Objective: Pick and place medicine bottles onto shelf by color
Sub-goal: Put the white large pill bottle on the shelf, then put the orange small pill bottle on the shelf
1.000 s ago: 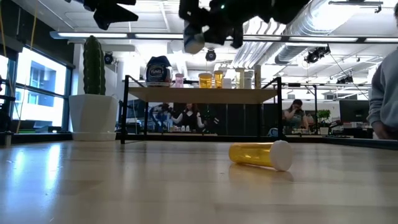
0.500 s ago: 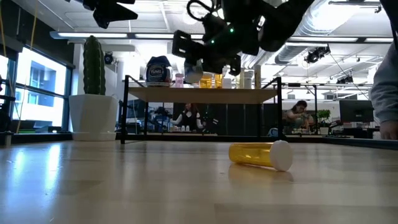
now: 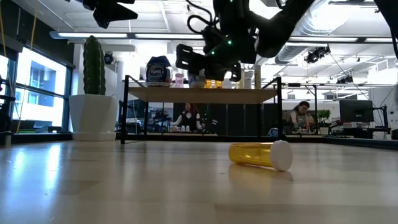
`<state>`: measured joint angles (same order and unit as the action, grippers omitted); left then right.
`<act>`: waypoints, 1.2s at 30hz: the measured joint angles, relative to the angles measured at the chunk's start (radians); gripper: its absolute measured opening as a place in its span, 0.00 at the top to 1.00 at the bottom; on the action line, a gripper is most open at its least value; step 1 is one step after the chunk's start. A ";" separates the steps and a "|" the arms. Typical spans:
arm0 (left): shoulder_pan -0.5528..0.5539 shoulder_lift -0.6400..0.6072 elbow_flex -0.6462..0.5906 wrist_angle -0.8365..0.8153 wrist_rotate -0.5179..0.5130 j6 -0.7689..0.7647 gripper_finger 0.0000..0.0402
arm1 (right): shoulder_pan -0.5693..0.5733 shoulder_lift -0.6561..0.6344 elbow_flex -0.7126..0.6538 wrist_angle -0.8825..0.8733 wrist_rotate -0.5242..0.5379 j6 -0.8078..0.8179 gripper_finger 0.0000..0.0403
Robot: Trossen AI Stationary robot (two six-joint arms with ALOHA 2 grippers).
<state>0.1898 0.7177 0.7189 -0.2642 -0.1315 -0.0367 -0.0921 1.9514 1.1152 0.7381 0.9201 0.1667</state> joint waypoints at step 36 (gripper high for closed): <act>0.000 0.000 0.001 0.000 -0.002 0.014 0.37 | 0.014 -0.014 0.067 -0.138 0.009 0.039 0.38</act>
<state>0.1898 0.7177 0.7197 -0.2644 -0.1337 -0.0223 -0.0778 1.9374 1.1822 0.6004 0.9294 0.2054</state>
